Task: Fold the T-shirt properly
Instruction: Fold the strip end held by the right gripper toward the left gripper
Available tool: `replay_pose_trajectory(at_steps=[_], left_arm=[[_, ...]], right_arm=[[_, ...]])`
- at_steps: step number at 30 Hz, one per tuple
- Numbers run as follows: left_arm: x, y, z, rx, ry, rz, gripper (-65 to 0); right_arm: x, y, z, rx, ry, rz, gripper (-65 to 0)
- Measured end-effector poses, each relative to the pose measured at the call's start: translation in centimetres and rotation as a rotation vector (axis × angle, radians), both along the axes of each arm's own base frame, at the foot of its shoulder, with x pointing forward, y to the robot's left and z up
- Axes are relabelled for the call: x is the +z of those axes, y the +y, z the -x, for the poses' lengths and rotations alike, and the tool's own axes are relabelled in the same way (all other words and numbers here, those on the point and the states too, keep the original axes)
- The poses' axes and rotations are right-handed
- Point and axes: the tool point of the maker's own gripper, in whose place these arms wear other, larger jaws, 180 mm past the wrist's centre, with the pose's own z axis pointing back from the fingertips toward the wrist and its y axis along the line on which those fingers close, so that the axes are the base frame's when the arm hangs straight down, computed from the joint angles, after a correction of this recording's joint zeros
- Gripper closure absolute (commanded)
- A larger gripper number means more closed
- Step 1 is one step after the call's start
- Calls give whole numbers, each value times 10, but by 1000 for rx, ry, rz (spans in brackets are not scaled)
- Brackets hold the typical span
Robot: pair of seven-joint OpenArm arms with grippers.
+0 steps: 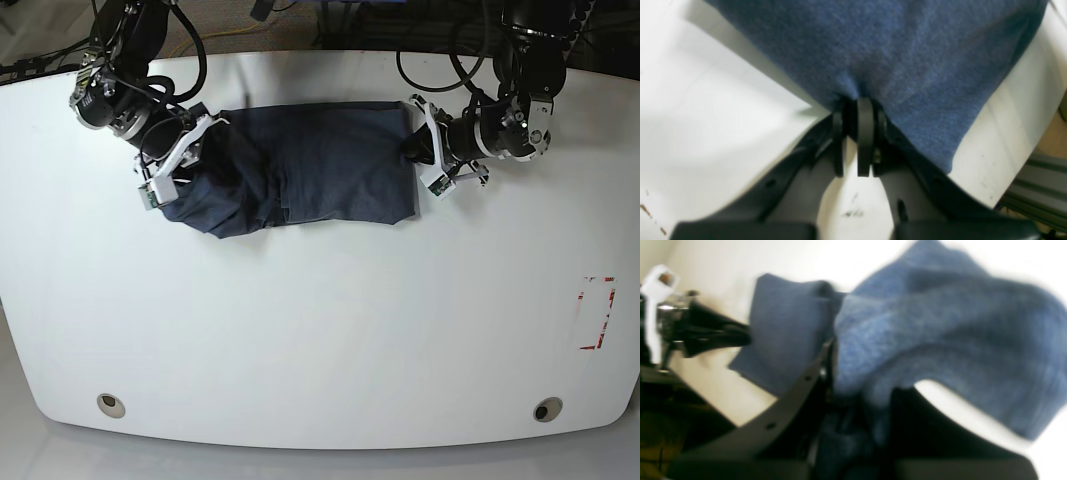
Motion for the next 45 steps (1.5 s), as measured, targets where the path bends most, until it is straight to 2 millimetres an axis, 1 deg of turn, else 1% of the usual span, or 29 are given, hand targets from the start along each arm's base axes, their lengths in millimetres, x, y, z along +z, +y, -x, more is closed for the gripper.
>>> replay_pose_trajectory(at_steps=[5, 8, 10, 12, 16, 19, 21, 24, 26, 27, 29, 31, 36, 39, 42, 45], left_arm=[[-3, -3, 2, 6, 14, 21, -21], [-3, -3, 2, 11, 14, 30, -21], [-3, -3, 2, 10, 15, 30, -21], [-3, -3, 2, 10, 15, 30, -21], [-3, -3, 2, 10, 15, 30, -21], [-3, -3, 2, 10, 15, 30, -21], [-3, -3, 2, 10, 15, 31, -21], [-4, -3, 2, 11, 16, 32, -21], [-4, -3, 3, 11, 17, 32, -21], [-4, -3, 3, 10, 17, 32, -21], [-4, -4, 3, 10, 17, 34, -21], [-4, -4, 3, 11, 19, 36, -21], [-4, -4, 3, 12, 19, 37, -21], [-4, -4, 3, 12, 19, 37, -21], [-4, -4, 3, 12, 19, 37, -21], [-4, -4, 3, 11, 19, 37, -22]], right_arm=[[4, 38, 2, 83, -6, -51, 0], [15, 73, 5, 148, -27, -150, 0], [20, 89, 5, 192, -37, -170, 0], [25, 100, 3, 228, -53, -178, 0], [32, 105, -1, 241, -78, -184, 0], [36, 102, -8, 235, -100, -179, 0], [39, 91, -12, 217, -116, -168, 0], [48, 56, -19, 144, -144, -162, 0], [54, 39, -20, 128, -159, -163, 0], [57, 33, -19, 125, -165, -167, 0], [64, 28, -17, 123, -180, -201, 0], [68, 31, -13, 134, -185, -242, 0], [67, 36, -9, 148, -175, -256, 0], [68, 49, -8, 177, -176, -280, 0], [70, 63, -8, 169, -177, -334, 0], [62, 82, -6, 190, -153, -324, 0]])
